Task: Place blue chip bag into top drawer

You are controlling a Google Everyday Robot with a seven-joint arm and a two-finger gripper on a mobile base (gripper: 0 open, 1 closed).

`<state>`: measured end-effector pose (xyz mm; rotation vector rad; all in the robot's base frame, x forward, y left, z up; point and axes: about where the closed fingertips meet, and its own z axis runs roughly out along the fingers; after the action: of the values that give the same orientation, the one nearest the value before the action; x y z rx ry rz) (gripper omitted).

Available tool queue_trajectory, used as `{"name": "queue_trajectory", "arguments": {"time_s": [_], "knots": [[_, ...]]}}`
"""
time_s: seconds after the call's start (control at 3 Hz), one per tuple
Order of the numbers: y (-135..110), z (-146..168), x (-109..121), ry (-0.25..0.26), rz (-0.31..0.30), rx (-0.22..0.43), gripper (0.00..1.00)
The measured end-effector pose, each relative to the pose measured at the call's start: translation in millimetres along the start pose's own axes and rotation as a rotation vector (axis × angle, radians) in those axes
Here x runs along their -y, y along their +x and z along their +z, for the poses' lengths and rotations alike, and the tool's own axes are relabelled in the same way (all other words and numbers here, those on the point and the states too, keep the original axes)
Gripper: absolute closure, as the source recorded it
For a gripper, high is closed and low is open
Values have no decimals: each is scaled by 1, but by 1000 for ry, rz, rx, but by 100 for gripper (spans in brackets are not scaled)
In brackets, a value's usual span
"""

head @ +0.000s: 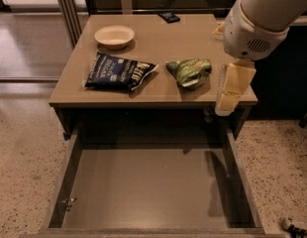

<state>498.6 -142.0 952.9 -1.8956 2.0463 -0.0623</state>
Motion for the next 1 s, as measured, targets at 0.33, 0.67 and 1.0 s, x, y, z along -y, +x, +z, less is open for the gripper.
{"name": "queue_trajectory", "arguments": {"time_s": [0.33, 0.67, 1.0], "knots": [[-41, 16, 20, 12, -84, 43, 0], [-75, 39, 36, 7, -147, 74, 0], [-75, 39, 36, 8, -148, 74, 0]]}}
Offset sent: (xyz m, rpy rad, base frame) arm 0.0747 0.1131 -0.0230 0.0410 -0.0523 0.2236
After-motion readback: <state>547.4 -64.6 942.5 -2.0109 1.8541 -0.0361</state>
